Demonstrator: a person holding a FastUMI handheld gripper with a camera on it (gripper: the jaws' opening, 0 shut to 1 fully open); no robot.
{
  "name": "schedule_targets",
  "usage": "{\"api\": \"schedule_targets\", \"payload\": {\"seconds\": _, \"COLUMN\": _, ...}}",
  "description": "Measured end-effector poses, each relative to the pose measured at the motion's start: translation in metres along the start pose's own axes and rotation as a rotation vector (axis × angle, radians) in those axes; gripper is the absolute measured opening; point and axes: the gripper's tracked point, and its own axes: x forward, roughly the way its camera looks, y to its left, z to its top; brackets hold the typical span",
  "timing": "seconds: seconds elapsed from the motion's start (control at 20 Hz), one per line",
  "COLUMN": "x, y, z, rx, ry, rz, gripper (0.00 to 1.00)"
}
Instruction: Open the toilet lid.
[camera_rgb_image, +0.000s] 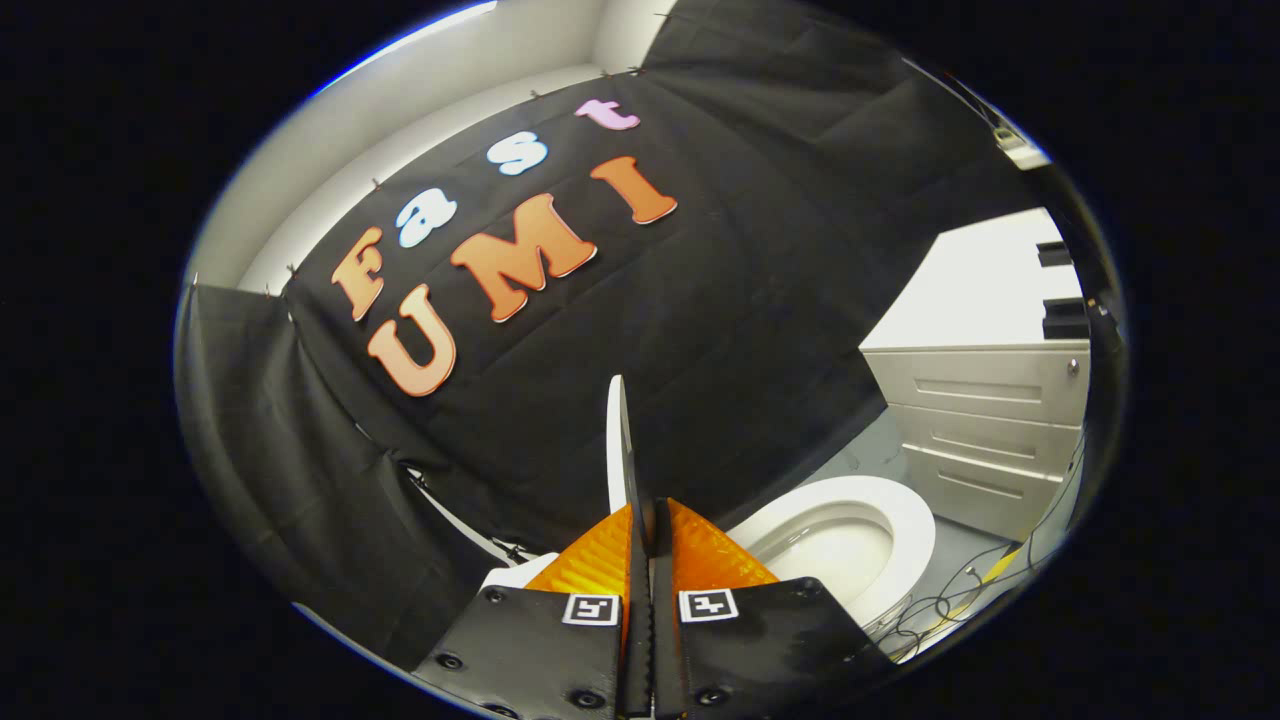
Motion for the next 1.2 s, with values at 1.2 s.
{"api": "schedule_targets", "payload": {"seconds": 1.2, "x": -0.019, "y": 0.165, "z": -0.059, "rx": -0.322, "ry": 0.065, "rz": 0.121, "gripper": 0.09}}
